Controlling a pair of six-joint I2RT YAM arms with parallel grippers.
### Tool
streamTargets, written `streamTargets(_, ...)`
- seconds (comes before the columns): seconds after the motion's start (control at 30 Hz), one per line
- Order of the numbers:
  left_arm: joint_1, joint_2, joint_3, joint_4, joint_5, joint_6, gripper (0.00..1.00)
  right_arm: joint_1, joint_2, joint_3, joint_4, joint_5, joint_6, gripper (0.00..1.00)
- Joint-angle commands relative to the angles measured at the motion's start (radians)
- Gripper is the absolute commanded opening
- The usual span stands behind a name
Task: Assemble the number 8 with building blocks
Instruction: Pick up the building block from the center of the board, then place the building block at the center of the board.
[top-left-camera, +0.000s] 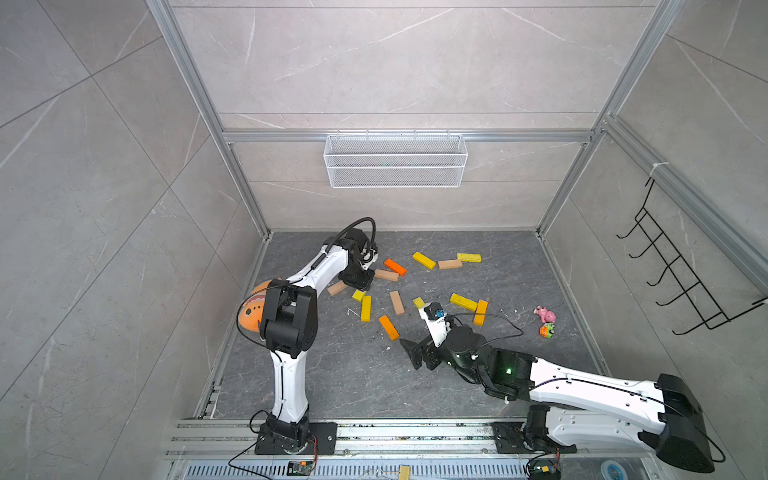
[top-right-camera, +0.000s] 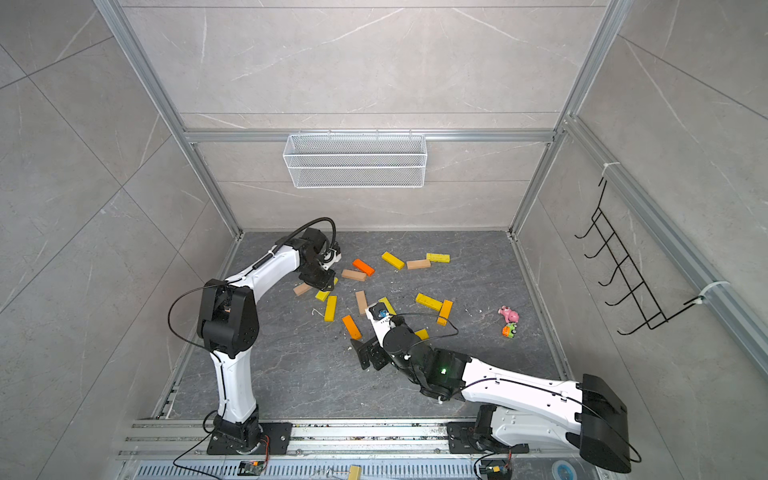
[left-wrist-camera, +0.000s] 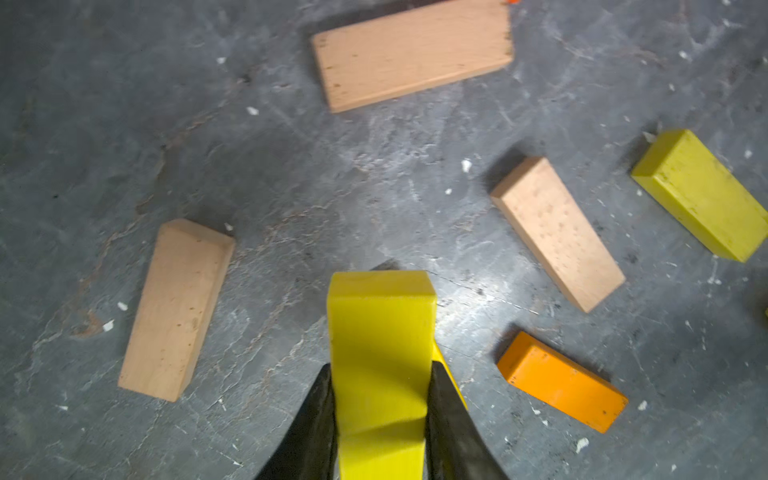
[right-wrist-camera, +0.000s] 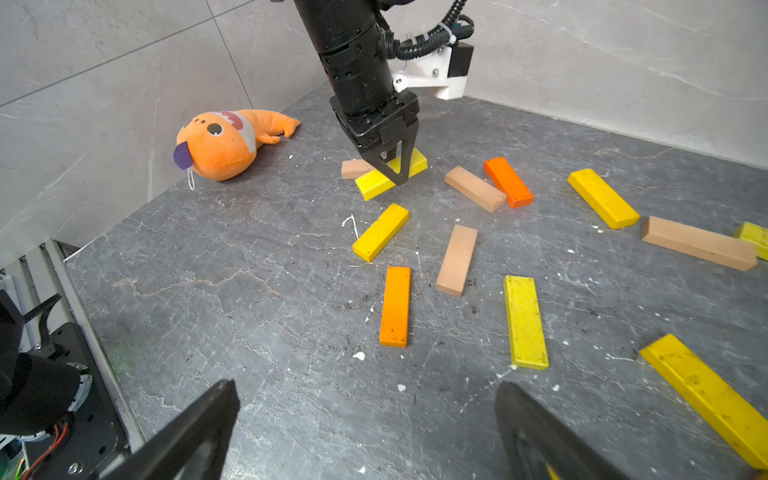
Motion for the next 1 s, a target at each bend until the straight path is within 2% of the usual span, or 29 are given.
streamTargets(0.0, -0.058, 0.008, 0.044, -0.086, -0.003, 0.177, 0.20, 0.004, -0.041, -0.023, -0.064, 0.045, 0.012, 0.99)
streamTargets(0.4, -0.193, 0.103, 0.092, -0.084, -0.089, 0.348, 0.22, 0.004, -0.142, -0.043, -0.171, 0.110, 0.043, 0.99)
streamTargets(0.97, -0.191, 0.117, 0.068, -0.096, -0.194, 0.346, 0.21, 0.004, -0.147, -0.049, -0.183, 0.116, 0.070, 0.99)
